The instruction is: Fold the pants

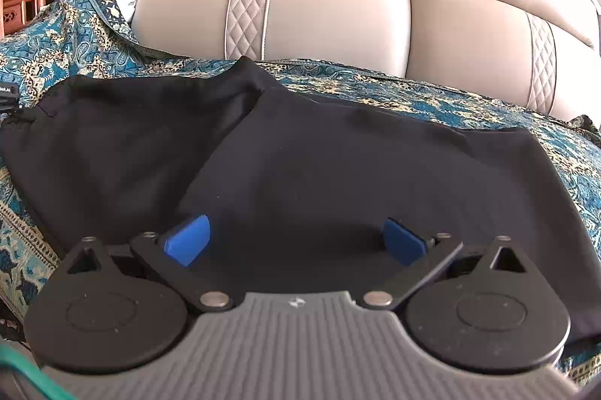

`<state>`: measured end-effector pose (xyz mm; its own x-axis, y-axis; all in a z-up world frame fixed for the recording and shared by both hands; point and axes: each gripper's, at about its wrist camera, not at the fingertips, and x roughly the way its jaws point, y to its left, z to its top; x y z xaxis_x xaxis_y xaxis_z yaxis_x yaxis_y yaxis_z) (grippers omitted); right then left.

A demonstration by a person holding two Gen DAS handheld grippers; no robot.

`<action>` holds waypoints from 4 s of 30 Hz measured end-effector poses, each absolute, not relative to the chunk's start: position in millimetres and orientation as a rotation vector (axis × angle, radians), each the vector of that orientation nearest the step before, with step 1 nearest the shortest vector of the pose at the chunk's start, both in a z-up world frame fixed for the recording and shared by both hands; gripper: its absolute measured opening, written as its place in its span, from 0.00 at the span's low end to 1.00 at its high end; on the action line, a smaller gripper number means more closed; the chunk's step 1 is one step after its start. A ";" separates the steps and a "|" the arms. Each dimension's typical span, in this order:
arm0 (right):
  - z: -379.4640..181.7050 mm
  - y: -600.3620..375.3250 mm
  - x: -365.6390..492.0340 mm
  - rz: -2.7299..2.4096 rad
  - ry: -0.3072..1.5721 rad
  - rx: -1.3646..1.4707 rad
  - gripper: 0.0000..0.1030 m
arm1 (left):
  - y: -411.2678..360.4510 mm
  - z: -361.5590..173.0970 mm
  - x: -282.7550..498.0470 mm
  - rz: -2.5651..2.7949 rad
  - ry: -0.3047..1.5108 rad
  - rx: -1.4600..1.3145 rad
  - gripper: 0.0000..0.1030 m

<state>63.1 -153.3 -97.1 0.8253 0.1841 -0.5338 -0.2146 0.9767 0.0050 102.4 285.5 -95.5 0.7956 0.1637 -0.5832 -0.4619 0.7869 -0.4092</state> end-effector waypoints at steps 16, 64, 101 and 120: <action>-98.8 -151.5 61.6 0.199 0.561 -0.048 1.00 | 292.0 -105.7 94.4 0.382 0.444 -0.711 0.64; -56.8 -312.4 53.3 0.346 0.602 0.359 0.95 | -52.3 -20.3 14.1 -0.439 0.641 0.047 0.58; -32.7 -349.3 141.6 0.078 0.641 0.307 0.83 | 19.6 -39.9 26.9 -0.203 0.610 0.015 0.53; -10.6 -286.6 103.1 0.151 0.487 0.016 0.25 | -0.3 -36.3 27.7 -0.225 0.592 0.081 0.53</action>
